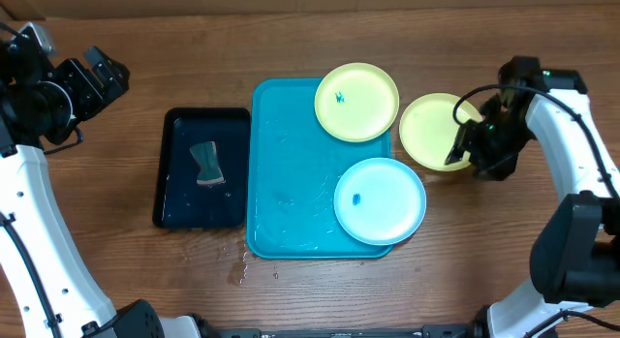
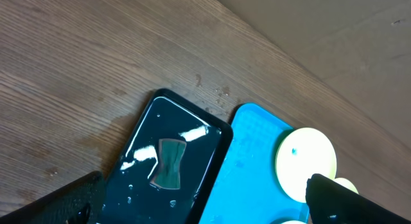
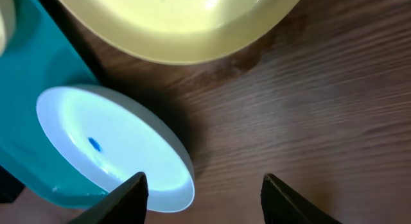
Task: Clean dirty plates on tray and stack at the side
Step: 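Move the right gripper to the light blue plate and grip its rim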
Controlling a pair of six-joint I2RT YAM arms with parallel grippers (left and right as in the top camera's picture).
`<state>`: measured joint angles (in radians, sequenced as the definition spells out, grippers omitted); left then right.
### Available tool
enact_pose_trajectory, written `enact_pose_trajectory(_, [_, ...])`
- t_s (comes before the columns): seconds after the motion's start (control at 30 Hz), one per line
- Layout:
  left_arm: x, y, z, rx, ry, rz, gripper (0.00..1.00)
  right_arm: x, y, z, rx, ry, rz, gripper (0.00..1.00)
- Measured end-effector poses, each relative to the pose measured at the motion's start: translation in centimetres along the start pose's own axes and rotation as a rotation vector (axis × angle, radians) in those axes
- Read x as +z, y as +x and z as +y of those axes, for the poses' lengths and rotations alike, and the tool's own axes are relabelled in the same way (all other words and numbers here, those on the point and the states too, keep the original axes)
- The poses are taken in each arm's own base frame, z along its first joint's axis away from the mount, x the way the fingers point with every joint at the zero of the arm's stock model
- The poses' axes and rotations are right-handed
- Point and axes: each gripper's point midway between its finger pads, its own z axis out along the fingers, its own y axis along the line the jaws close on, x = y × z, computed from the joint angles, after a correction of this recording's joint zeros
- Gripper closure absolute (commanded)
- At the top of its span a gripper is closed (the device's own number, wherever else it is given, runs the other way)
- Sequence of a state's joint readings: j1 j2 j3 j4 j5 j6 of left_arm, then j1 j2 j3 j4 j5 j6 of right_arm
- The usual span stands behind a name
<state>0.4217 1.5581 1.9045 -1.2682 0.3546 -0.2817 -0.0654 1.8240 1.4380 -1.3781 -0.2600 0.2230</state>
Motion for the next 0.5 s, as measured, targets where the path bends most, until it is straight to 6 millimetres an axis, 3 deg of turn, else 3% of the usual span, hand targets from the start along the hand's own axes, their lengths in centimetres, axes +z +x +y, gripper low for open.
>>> enact_pose_trajectory(0.33, [0.0, 0.0, 0.0, 0.000, 0.000, 0.000, 0.00, 6.3, 4.6, 2.8, -0.177, 0.044, 0.110, 0.36])
enact_pose_trajectory(0.5, [0.0, 0.0, 0.0, 0.000, 0.000, 0.000, 0.00, 8.1, 5.7, 3.5, -0.232, 0.055, 0.122, 0.37])
